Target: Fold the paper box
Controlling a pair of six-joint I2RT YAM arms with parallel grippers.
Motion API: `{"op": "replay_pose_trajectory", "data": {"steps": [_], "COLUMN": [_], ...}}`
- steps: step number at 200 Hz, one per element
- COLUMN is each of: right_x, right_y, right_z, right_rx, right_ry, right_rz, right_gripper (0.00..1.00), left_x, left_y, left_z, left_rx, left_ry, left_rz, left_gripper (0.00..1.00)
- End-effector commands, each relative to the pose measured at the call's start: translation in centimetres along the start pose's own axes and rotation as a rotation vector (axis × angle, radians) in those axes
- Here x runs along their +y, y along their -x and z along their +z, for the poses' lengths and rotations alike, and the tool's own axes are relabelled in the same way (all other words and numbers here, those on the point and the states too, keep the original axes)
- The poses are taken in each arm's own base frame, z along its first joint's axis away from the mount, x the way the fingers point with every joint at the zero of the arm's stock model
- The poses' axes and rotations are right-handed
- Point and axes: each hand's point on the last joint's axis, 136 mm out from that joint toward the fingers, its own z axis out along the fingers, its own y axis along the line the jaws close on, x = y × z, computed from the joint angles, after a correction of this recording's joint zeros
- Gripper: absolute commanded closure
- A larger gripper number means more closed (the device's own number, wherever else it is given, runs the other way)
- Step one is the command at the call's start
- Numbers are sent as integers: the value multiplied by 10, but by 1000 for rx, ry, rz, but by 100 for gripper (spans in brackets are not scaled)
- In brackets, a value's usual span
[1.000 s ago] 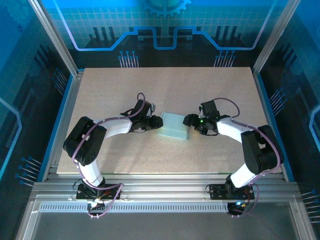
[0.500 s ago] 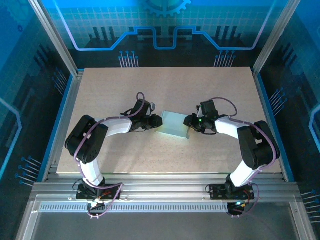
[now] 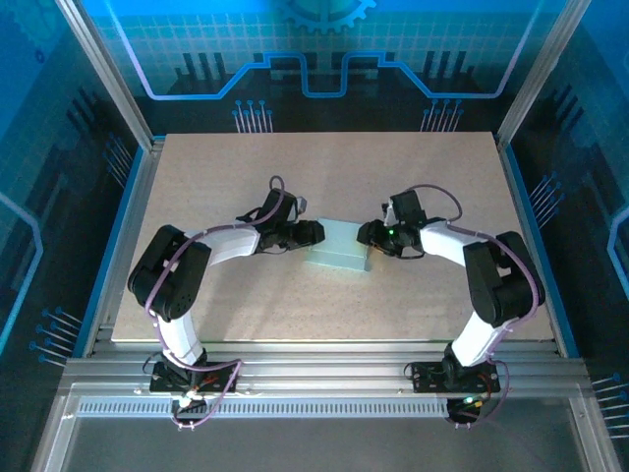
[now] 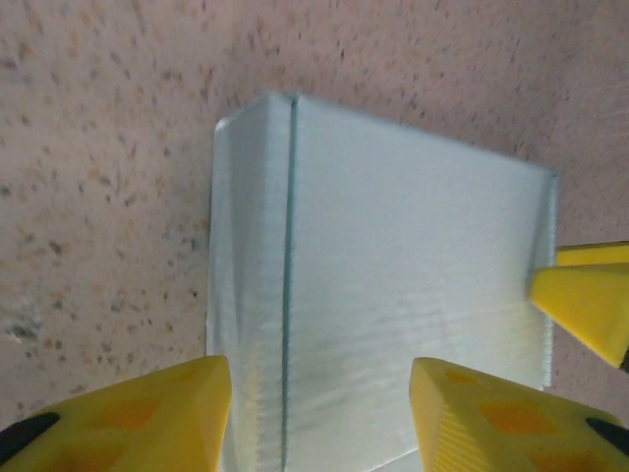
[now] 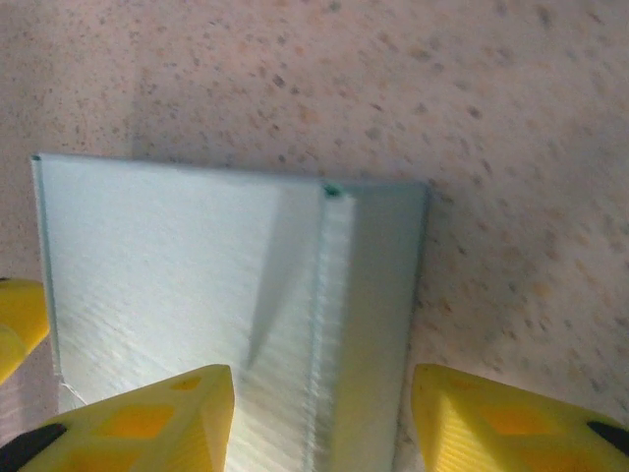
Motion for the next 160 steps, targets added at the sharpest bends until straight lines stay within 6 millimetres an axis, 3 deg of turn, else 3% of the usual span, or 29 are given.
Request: {"op": "replay_pose_trajectory", "data": {"steps": [1,37,58,90,116,160], "right_x": [10,15,30,51,49,32], "right_y": [2,14,25,34,38,33], "right_z": [5,16,12,-7,-20,-26], "right_rx": [69,111,102,61,12,-8], "right_ry": [35,41,107,158,160,167], "right_rz": [-92,-139,-161,-211,-193,-128], "right_gripper": [50,57,59,48,39,38], "left_x": [3,13,17,24,32,40], "left_y": [8,8,9,10,11,7], "left_z": [-8,-12,-15,-20,-23,-19], "left_rx": [6,-9,-12,-20,-27,-17], "left_ry": [0,21,35,45,49,43], "left_rz": [6,-2,-1,-14,-37,-59], "left_gripper": [45,44,43,50,52,56]}}
